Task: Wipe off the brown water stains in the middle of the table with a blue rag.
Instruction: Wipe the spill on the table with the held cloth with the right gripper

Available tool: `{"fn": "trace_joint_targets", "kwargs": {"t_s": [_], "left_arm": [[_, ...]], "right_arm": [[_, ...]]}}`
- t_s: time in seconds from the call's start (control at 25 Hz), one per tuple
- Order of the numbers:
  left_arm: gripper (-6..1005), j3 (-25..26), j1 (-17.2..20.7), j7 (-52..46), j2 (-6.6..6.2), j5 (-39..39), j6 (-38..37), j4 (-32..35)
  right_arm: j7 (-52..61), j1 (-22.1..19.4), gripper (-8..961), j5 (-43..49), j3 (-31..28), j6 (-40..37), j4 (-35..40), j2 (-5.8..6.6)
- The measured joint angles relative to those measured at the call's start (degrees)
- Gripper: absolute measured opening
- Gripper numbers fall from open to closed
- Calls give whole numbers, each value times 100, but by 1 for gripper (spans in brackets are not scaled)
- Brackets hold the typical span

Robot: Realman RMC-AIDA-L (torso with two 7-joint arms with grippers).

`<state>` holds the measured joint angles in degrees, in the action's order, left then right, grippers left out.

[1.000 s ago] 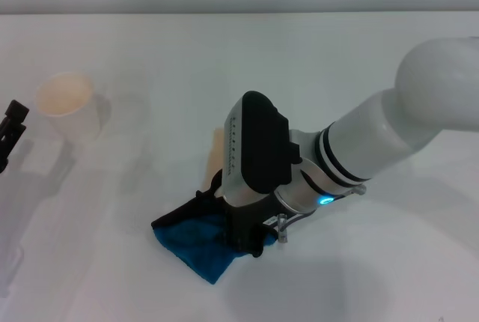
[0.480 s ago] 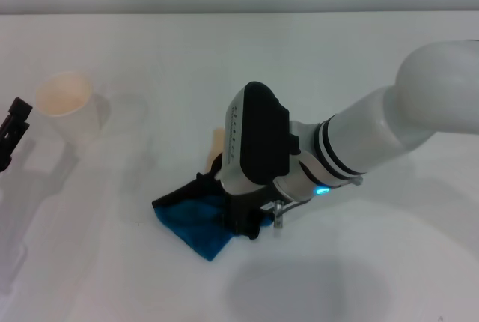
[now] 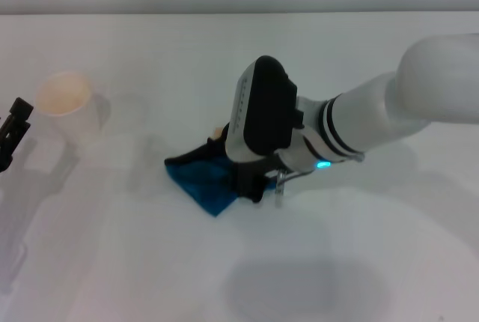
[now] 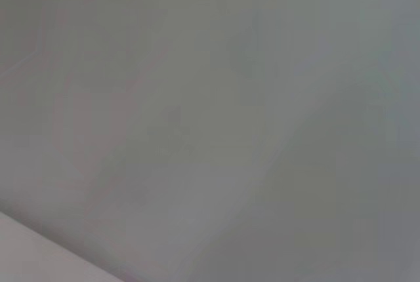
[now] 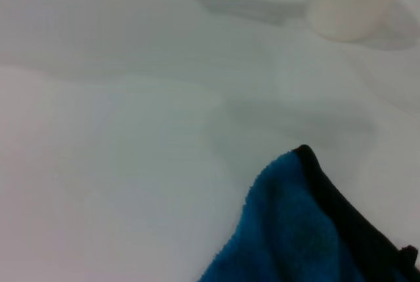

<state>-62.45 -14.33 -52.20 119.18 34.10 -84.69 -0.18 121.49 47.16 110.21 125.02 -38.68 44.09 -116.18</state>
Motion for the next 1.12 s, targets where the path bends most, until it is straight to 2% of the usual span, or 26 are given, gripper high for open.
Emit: {"fn": "trace_joint_targets", "kwargs": {"t_s": [0.48,0.68,0.96,1.12], "left_arm": [[887,6,0,-24,0,-9,41,20],[888,6,0,-27,0,-13,41,20],[887,6,10,-28,0,-55,42,1],[887,5,16,-28,-2,-55,41,0]], "right_arm": [[-23,398,57,67,-242,664,-784,16],[-34,469,57,146,-535,772,-986,21],[-33,481,57,565,-1263,795,-1126,37],[-34,491,56,606,-1354,823,-1196,49]]}}
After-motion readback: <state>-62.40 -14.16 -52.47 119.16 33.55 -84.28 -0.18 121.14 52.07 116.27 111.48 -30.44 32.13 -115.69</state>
